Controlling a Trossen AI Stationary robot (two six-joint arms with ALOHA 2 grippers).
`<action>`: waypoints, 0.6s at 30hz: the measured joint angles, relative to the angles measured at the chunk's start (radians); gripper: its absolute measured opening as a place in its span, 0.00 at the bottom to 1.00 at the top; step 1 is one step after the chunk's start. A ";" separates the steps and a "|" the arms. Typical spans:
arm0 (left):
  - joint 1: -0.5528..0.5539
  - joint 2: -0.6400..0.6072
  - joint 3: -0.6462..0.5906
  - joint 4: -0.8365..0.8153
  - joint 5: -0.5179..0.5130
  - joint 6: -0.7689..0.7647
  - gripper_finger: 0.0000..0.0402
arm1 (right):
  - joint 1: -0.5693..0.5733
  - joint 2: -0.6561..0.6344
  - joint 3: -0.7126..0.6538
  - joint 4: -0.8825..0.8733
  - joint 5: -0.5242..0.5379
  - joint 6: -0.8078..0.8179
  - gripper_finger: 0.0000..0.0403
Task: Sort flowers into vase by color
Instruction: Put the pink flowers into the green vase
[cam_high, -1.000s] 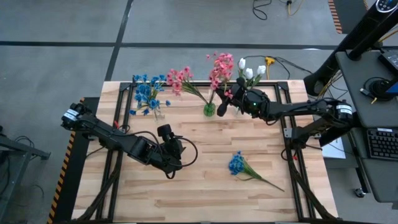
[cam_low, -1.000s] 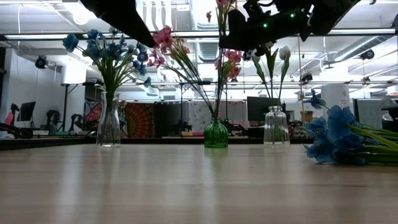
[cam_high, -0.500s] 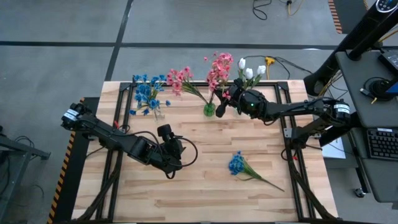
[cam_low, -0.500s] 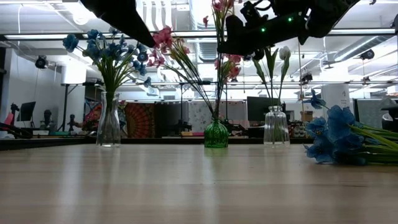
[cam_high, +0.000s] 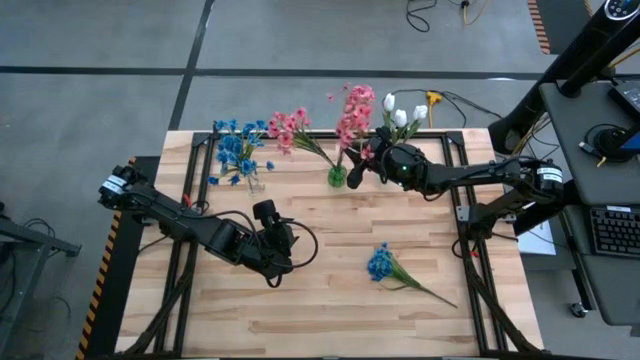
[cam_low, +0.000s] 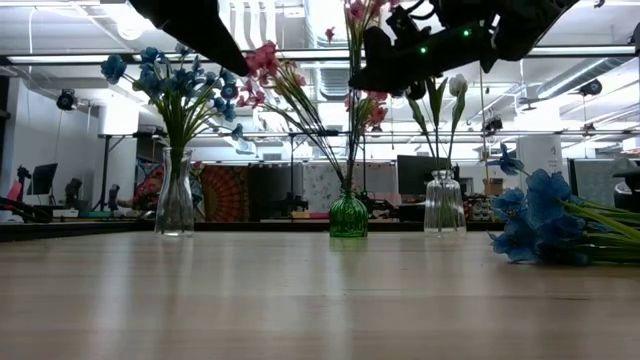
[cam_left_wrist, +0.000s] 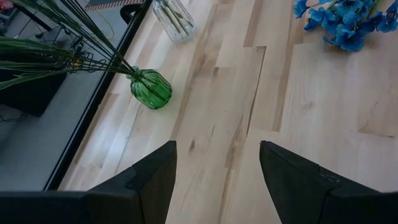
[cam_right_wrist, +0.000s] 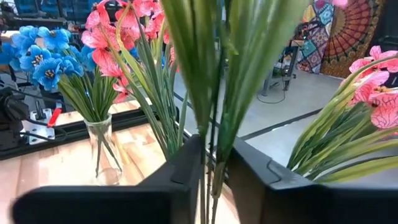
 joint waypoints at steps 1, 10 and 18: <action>0.000 0.000 0.000 0.000 0.000 0.000 0.53 | 0.000 0.000 0.000 -0.003 0.000 0.001 0.20; 0.000 0.000 0.000 0.000 0.000 0.000 0.53 | -0.005 -0.005 0.000 -0.056 0.003 0.040 0.42; 0.000 0.000 0.000 0.000 0.000 0.000 0.53 | -0.005 -0.028 0.000 -0.142 0.029 0.065 0.56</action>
